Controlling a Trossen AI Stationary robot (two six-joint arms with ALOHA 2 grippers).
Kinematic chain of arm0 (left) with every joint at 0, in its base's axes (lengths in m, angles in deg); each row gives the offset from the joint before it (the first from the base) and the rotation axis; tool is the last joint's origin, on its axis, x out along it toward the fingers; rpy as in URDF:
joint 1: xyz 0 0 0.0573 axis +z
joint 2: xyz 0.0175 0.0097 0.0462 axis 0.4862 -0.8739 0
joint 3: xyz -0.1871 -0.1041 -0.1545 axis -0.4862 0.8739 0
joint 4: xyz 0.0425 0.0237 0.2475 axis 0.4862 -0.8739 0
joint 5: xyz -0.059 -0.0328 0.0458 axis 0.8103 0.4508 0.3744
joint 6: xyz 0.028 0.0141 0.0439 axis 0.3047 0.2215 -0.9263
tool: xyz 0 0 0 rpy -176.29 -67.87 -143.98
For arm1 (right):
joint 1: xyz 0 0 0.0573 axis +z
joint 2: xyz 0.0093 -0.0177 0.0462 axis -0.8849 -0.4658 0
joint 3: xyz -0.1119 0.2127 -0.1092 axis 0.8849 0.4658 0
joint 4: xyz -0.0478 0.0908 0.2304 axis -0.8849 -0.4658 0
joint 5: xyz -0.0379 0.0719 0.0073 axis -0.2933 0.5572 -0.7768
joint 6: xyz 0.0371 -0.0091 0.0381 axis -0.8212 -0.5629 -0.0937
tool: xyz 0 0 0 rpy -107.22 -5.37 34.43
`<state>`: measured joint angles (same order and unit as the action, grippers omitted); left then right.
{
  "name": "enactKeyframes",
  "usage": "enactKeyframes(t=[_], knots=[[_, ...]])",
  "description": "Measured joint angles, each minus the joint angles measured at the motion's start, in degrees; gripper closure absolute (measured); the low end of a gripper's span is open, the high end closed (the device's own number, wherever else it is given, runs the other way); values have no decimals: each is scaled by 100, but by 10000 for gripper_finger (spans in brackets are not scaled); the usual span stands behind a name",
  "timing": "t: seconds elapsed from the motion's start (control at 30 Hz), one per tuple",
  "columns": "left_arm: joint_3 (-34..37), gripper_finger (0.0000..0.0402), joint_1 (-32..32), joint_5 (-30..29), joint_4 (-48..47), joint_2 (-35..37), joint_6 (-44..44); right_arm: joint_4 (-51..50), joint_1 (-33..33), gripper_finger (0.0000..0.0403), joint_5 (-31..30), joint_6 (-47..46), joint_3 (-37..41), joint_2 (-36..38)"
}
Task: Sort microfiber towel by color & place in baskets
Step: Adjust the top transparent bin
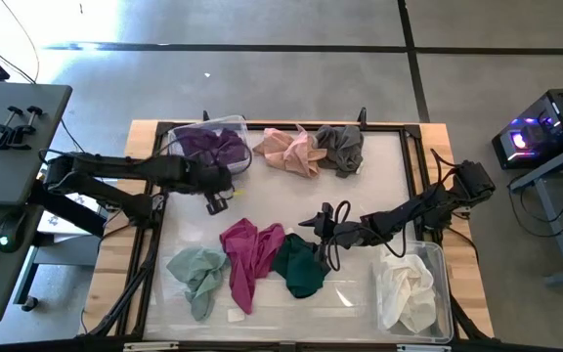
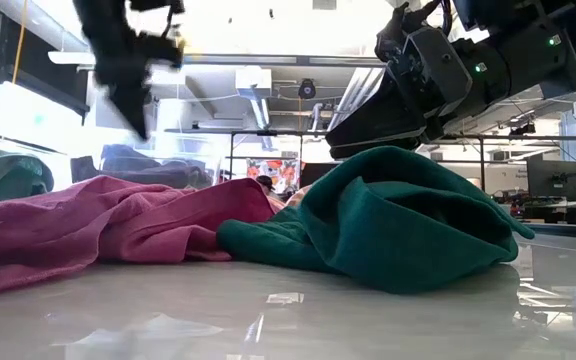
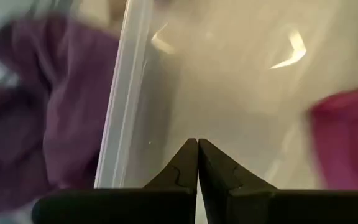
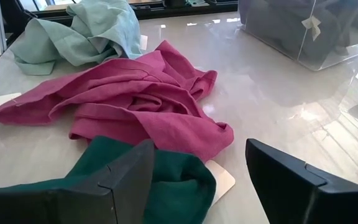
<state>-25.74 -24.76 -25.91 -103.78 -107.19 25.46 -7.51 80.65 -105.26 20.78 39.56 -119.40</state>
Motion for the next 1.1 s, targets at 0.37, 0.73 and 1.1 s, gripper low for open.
enactKeyframes(t=[0.37, 0.73, 1.1], knots=[[1175, 401, 612, -1075, 24, 0, 600, 47, -42, 153, 0, 13, 0, 0], [1166, 401, 1835, -1299, -9, 4, 709, 42, -39, 153, 0, -83, 0, 0], [97, 401, 1325, -149, -1130, 50, 1299, 45, -39, 153, 0, -80, 0, 0]])
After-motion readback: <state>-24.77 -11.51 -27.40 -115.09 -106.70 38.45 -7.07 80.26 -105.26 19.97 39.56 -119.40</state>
